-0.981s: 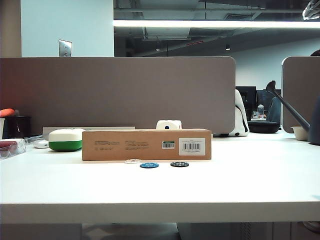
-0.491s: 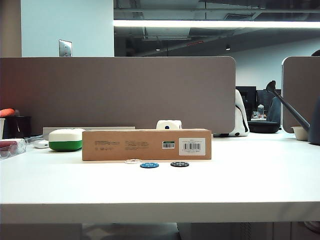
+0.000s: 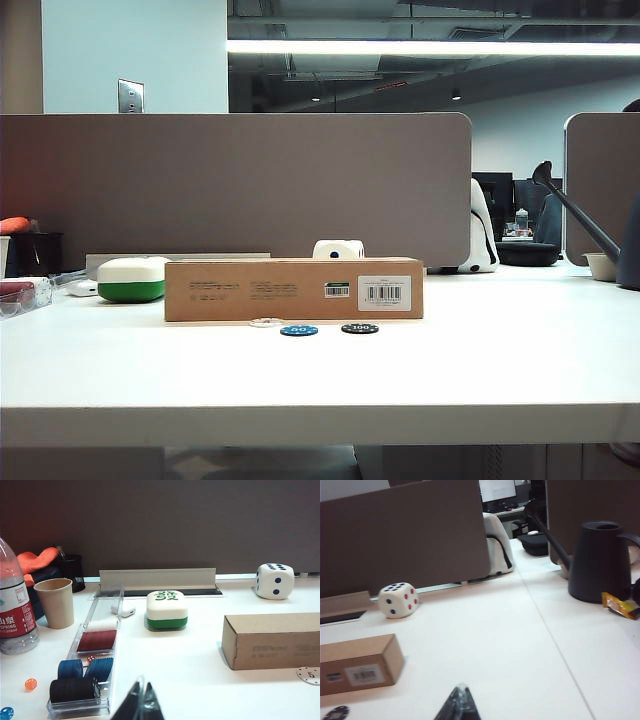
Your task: Push the chip with the lowest value in the row forward next to the rectangular box.
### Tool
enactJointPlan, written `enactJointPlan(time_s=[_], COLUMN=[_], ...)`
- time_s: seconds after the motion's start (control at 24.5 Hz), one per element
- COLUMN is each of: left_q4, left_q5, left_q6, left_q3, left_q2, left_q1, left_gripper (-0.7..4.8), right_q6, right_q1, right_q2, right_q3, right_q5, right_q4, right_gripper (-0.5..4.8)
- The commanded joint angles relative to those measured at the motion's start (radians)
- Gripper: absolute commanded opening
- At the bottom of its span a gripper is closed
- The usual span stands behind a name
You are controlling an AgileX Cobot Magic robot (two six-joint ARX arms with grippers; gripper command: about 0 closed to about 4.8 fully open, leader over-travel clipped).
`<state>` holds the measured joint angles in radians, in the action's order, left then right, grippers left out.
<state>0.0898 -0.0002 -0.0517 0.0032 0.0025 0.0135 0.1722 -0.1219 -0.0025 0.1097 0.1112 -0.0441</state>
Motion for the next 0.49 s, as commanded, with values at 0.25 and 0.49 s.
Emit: enactJointPlan(time_s=[0.25, 0.49], left_q4=[0.008, 0.008], left_q5=[0.002, 0.002], left_q6=[0.0, 0.0], left_q3=[0.004, 0.004], left_q2=[0.0, 0.0], left_q1=[0.0, 0.0], left_gripper=[-0.05, -0.05], right_q6=[-0.073, -0.08], right_q1=[0.018, 0.018], right_q2=[0.001, 0.001], right_q3=[-0.106, -0.108], right_q5=[-0.043, -0.065], right_q4=[0.181, 0.175], right_gripper=[-0.09, -0.09])
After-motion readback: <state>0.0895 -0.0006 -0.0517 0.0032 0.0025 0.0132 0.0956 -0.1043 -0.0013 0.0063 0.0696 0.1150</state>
